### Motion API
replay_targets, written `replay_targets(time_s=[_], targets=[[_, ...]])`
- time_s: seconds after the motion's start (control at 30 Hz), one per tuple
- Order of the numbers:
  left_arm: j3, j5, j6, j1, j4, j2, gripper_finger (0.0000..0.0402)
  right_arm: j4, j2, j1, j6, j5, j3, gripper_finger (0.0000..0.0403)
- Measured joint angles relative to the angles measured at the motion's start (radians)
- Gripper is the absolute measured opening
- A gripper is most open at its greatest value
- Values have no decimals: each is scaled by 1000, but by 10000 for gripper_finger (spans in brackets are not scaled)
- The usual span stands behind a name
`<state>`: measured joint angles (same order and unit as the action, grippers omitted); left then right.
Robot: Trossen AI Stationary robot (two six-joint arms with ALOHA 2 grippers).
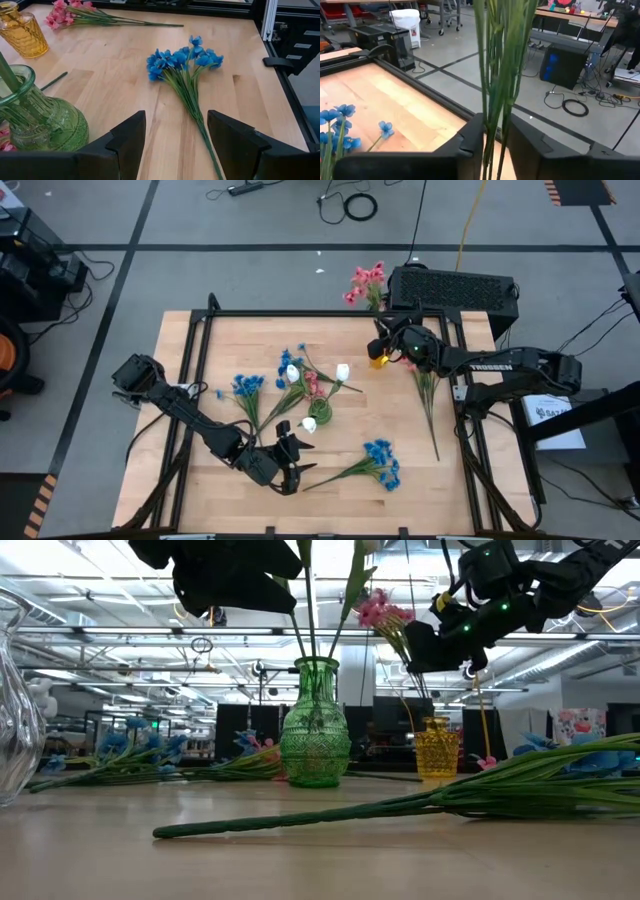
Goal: Sort flowers into vase by color
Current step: Put the center pink flowers into the yellow vase, then put the right pink flowers into the yellow vase
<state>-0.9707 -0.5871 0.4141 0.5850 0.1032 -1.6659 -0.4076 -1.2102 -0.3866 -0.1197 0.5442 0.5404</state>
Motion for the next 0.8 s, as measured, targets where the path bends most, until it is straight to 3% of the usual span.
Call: replay_targets(time_s=[0.47,0.8], targets=[[30,0,43,6,-9,-1,219,137,89,16,-79,1,0,186],[33,0,52,6,12,-1,219,240,259,59,-79,1,0,235]])
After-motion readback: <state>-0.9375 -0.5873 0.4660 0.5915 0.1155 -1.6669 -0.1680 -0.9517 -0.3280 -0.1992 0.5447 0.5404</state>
